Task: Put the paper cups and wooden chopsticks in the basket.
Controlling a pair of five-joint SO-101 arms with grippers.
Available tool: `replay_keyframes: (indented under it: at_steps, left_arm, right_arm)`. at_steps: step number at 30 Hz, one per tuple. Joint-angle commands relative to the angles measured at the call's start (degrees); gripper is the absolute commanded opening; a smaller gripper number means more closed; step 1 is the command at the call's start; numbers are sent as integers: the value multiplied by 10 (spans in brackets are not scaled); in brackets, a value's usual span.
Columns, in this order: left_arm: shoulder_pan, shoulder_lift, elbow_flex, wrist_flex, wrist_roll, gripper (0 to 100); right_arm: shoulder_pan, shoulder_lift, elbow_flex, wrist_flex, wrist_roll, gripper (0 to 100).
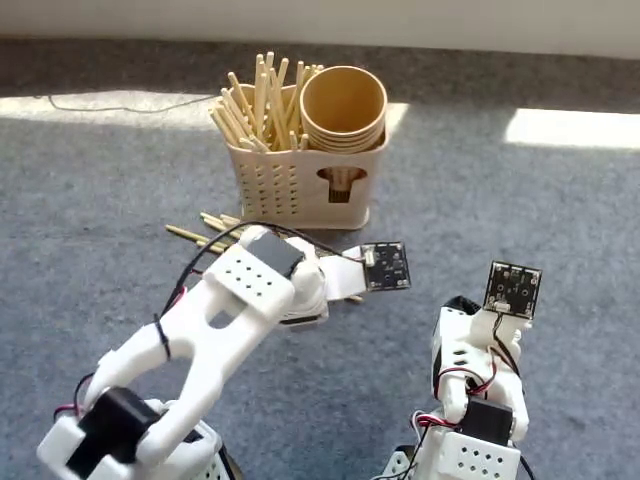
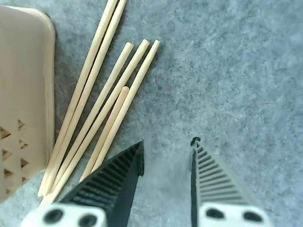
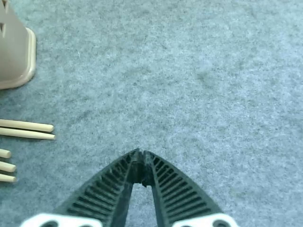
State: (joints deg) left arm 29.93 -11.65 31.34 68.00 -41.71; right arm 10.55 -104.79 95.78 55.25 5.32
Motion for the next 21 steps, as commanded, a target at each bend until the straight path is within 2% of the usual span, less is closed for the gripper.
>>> replay_keyframes:
  at_steps: [1, 14, 21]
  left_arm:
    - [0, 74, -77, -6, -4, 161]
    - [-15, 276, -261, -6, -5, 161]
    - [-49, 359, -319, -5, -5, 160]
  right_arm:
    - [7, -5, 79, -15, -1, 5]
    - [7, -5, 79, -15, -1, 5]
    - [7, -5, 79, -15, -1, 5]
